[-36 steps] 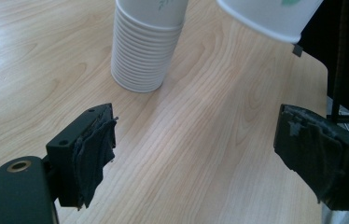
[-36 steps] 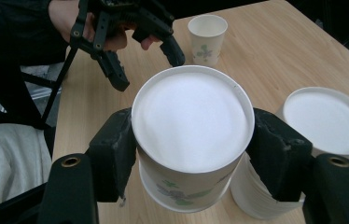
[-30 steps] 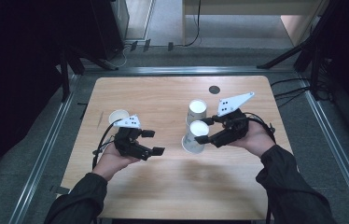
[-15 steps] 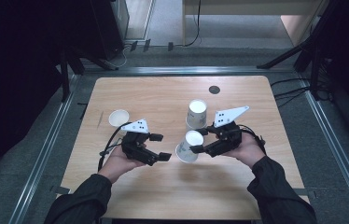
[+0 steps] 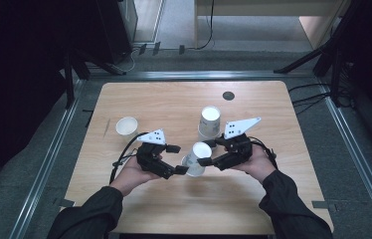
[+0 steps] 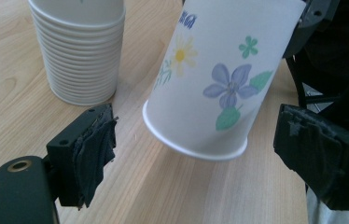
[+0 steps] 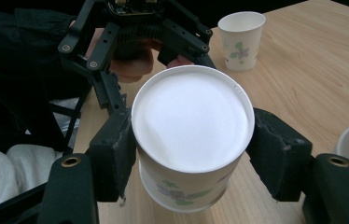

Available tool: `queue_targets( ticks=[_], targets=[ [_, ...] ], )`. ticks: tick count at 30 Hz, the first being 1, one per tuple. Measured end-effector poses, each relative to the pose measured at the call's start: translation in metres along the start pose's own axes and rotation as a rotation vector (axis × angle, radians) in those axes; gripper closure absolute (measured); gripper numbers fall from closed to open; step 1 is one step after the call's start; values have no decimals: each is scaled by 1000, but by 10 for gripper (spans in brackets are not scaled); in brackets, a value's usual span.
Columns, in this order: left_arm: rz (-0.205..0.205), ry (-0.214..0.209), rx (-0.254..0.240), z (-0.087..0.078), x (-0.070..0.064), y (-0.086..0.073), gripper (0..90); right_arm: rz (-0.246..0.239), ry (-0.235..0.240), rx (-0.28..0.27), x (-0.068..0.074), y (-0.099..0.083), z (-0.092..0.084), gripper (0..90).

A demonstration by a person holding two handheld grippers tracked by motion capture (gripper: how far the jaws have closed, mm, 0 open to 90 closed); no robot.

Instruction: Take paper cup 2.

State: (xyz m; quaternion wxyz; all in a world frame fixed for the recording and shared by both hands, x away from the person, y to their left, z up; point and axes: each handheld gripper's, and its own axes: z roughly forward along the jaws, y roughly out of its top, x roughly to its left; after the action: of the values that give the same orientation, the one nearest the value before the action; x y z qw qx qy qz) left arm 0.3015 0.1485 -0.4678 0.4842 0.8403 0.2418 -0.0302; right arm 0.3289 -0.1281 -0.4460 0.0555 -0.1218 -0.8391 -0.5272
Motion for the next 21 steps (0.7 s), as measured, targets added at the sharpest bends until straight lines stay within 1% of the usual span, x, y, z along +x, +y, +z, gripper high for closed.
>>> queue_targets(
  ticks=[5, 9, 12, 17, 19, 21],
  targets=[
    [8, -13, 14, 5, 0, -1, 135, 5, 9, -1, 1, 0, 6, 359],
    [13, -21, 12, 7, 0, -1, 135, 9, 18, -7, 1, 0, 9, 359],
    [12, -34, 12, 9, 0, -1, 138, 11, 19, -15, 2, 1, 11, 359],
    [16, -37, 21, 12, -1, -2, 138, 12, 26, -22, 4, 3, 13, 359],
    [16, -34, 24, 13, -1, -2, 138, 5, 25, -26, 4, 3, 15, 359],
    [16, -34, 25, 14, -1, -2, 138, 12, 29, -23, 5, 4, 16, 359]
  ],
)
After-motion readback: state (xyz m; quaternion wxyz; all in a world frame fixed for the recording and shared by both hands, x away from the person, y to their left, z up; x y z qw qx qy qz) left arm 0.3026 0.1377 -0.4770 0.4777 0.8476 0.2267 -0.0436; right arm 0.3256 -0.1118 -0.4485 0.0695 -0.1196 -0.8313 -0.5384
